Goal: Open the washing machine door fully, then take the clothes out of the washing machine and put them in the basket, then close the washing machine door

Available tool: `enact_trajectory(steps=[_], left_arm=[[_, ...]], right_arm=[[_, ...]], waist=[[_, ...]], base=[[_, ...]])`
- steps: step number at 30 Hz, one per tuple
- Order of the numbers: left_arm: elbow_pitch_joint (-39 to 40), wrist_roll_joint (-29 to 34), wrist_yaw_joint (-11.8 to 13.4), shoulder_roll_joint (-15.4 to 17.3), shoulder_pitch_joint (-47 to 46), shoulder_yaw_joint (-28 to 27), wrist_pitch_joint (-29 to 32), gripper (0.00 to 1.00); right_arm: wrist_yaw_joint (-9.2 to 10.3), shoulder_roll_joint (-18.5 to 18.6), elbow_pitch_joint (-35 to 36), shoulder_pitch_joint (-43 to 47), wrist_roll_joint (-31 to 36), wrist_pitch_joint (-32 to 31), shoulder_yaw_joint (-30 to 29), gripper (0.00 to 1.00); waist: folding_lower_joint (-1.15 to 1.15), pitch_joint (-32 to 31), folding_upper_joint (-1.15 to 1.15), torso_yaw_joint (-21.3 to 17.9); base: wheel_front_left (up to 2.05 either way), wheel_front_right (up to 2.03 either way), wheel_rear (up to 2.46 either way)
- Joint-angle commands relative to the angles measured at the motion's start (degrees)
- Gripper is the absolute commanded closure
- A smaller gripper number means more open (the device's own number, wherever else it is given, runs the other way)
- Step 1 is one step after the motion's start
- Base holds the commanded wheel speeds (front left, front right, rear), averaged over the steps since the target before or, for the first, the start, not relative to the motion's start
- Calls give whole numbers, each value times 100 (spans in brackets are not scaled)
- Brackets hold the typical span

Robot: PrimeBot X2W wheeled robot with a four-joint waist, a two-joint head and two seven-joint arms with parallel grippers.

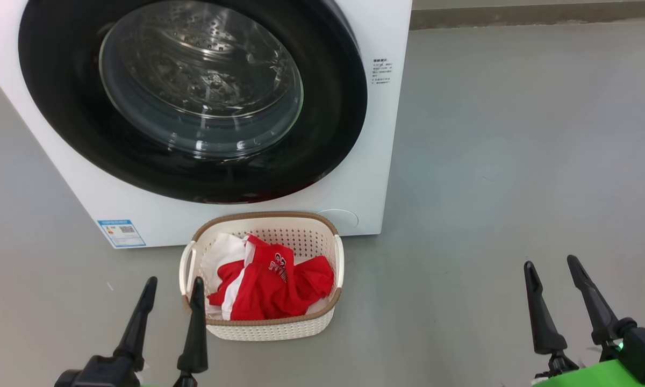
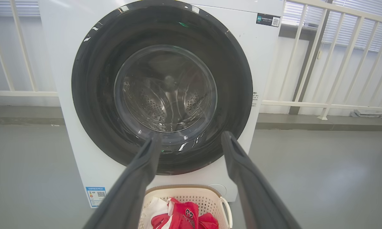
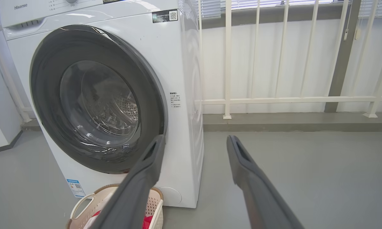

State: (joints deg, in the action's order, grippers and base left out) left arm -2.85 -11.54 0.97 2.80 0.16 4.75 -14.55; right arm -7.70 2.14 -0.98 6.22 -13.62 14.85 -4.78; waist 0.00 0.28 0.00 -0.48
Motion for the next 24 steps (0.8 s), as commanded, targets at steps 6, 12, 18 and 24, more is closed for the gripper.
enact_trajectory(steps=[6,12,18,24], left_arm=[[193,142,42,21,-100,-205,-45,0],[-297,76,5,-24,78,54,45,100],[-326,-324,-35,-16,54,8,136,100],[-365,-657,-70,-9,24,-32,212,100]], right_arm=[[21,74,179,-15,-25,15,129,0],[-2,-84,-321,87,-10,-10,18,100],[-1,-55,-350,39,-413,-86,39,100],[0,-30,-396,-16,-749,-153,56,100]], waist=[[0,63,0,9],[0,70,0,9],[12,55,0,11],[1,59,0,13]], base=[[0,0,0],[0,0,0],[0,0,0],[0,0,0]])
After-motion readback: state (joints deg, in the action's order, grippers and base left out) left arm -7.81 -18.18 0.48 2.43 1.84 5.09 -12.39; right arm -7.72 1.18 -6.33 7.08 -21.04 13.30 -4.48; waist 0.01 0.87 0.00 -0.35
